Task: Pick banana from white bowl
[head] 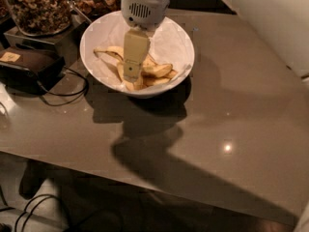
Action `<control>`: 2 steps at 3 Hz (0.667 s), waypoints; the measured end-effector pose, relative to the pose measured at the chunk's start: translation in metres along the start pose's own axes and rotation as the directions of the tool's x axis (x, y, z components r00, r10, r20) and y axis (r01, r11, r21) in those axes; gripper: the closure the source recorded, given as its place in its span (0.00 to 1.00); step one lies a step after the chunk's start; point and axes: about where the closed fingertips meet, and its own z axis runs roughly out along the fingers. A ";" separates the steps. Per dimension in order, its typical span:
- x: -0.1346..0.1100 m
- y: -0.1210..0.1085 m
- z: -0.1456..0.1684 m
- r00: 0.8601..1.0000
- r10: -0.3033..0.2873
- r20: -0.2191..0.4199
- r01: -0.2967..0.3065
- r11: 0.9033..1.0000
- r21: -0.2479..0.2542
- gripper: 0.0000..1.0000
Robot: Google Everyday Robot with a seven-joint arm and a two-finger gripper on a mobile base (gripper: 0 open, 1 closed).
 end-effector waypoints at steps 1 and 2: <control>-0.008 -0.001 0.006 1.000 0.022 -0.006 -0.022 1.000 -0.007 0.20; -0.010 -0.003 0.004 0.998 0.062 0.013 -0.062 0.998 -0.020 0.27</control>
Offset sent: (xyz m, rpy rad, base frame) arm -0.0127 -0.0093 -0.0041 -0.0157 0.1256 -0.0964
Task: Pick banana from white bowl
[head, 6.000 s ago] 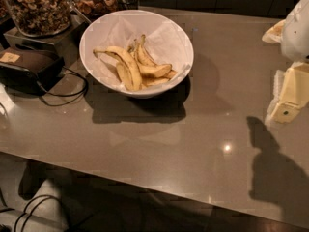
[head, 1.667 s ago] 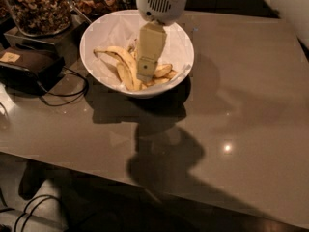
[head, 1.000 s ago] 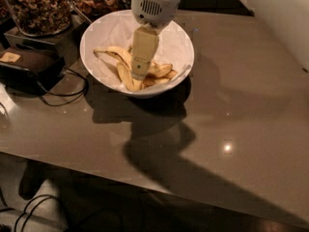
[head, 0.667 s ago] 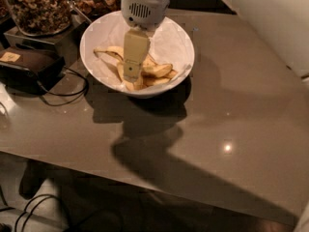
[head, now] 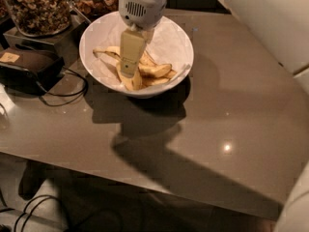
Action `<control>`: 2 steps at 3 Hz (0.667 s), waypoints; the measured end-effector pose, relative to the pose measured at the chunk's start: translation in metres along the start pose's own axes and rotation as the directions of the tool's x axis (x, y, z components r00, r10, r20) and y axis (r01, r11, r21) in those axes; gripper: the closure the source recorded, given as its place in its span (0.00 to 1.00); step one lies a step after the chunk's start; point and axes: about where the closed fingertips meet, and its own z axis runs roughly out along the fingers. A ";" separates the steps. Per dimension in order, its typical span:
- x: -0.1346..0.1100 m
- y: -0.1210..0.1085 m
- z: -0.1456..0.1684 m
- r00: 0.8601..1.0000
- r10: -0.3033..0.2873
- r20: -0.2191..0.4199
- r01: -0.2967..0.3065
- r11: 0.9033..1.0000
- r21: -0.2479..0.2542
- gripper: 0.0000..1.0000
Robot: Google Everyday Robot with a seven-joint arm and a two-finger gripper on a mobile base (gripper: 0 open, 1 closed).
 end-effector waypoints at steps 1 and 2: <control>0.006 -0.008 -0.003 0.998 0.065 0.027 -0.065 0.998 -0.018 0.34; 0.014 -0.019 -0.004 0.990 0.132 0.048 -0.130 0.991 -0.041 0.33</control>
Offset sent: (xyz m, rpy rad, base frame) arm 0.0029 -0.0499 -0.0018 0.0508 0.1518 -0.1846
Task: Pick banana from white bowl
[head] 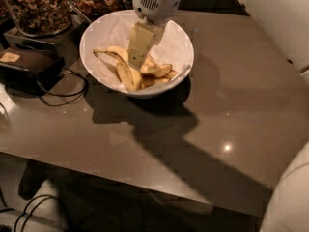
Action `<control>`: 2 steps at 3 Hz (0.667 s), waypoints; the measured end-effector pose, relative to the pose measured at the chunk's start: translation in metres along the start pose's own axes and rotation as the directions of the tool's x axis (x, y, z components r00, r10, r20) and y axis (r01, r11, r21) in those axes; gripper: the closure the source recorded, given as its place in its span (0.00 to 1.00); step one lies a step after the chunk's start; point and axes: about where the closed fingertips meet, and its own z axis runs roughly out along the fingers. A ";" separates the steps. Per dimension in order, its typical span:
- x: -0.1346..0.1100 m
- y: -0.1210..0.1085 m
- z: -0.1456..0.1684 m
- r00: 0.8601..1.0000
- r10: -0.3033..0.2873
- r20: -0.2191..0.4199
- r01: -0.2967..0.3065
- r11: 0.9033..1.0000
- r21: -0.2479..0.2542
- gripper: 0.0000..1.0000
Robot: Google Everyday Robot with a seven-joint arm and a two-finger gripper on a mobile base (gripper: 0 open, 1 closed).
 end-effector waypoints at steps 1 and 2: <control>0.005 -0.006 0.000 0.999 0.052 0.009 -0.052 0.999 -0.012 0.32; -0.002 -0.004 0.006 0.998 0.061 -0.018 -0.061 0.998 -0.011 0.30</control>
Offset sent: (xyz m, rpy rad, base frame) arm -0.0145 -0.0048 -0.0142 -0.1101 0.1324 -0.0532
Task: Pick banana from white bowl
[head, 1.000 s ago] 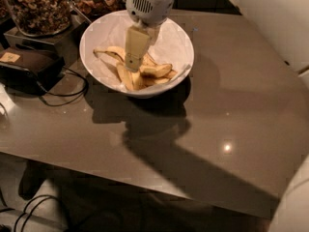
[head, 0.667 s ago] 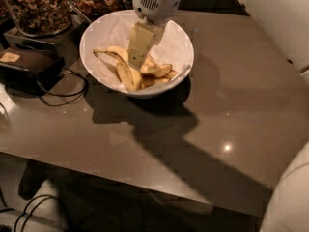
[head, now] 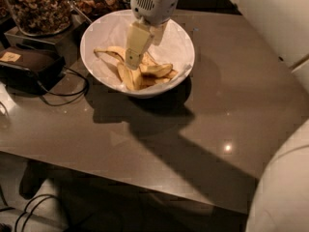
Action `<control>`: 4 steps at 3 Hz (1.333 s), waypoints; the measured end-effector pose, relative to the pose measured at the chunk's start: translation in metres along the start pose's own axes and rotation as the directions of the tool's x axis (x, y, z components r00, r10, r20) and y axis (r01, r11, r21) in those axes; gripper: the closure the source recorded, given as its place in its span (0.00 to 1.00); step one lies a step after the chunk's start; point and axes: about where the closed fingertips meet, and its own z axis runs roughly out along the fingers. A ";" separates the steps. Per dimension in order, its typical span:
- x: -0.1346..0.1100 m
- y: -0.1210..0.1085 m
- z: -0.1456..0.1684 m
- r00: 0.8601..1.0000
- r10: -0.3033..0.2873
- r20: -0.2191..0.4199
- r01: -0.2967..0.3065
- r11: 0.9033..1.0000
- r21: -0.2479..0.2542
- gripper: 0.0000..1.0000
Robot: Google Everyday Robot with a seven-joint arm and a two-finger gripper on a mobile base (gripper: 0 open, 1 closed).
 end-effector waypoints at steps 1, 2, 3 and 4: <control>-0.012 0.002 0.007 1.000 -0.006 -0.020 0.006 1.000 0.002 0.30; -0.022 -0.001 0.012 1.000 -0.003 -0.028 0.003 1.000 0.002 0.32; -0.027 -0.006 0.016 1.000 0.009 -0.027 -0.009 1.000 -0.005 0.33; -0.028 -0.013 0.020 0.999 0.024 -0.024 -0.025 1.000 -0.018 0.33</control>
Offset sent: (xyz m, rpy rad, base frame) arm -0.0098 0.0049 -0.0121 -0.1314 0.1276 0.0119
